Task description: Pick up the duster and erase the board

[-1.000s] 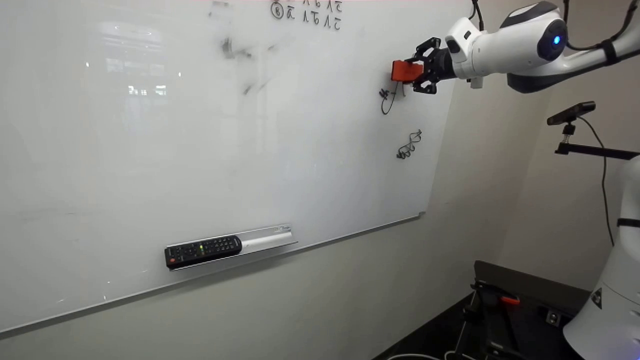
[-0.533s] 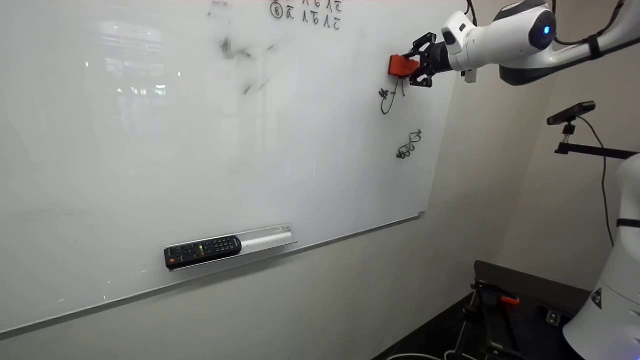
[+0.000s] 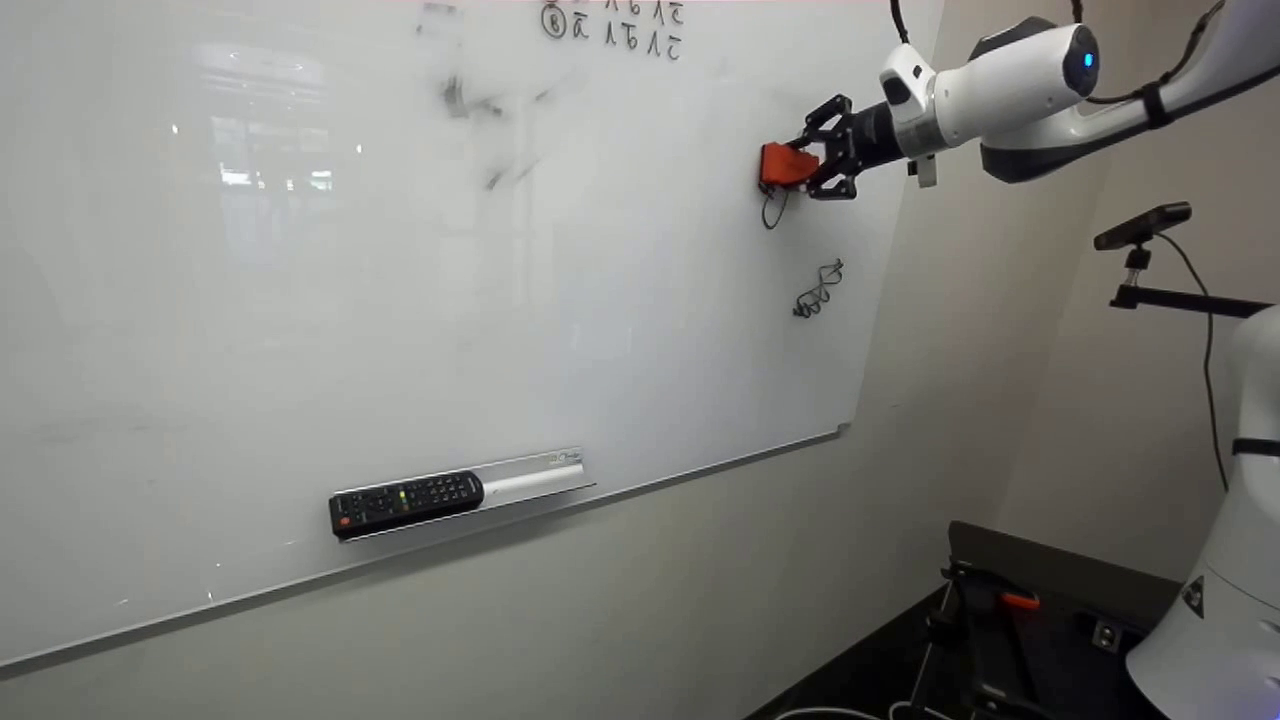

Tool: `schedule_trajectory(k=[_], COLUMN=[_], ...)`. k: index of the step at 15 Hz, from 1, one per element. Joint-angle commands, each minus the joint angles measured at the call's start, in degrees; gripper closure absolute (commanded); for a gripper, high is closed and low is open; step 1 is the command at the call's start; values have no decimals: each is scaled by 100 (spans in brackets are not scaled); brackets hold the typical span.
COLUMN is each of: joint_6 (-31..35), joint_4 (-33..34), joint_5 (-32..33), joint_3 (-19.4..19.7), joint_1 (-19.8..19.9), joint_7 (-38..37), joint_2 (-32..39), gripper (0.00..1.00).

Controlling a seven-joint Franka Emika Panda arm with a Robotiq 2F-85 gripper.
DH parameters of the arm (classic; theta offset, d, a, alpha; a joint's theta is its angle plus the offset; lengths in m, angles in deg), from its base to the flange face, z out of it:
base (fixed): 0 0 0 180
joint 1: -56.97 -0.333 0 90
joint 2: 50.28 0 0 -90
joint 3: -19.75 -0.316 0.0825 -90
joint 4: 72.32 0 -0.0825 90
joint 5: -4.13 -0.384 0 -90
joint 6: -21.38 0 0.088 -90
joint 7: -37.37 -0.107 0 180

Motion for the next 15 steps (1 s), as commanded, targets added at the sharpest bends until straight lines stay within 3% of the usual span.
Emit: schedule_trajectory(k=[1, 8, 12, 15], joint_6=[-41, -1034, -1998, -2326], joint_4=[104, -332, -630, -768], joint_5=[35, 340, 938, 1313], joint_3=[149, 216, 230, 195], joint_1=[-262, -671, -988, -1025], joint_7=[-54, -218, -833, -1310], joint_2=[577, 787, 208, -144], gripper=[65, 65, 65, 65])
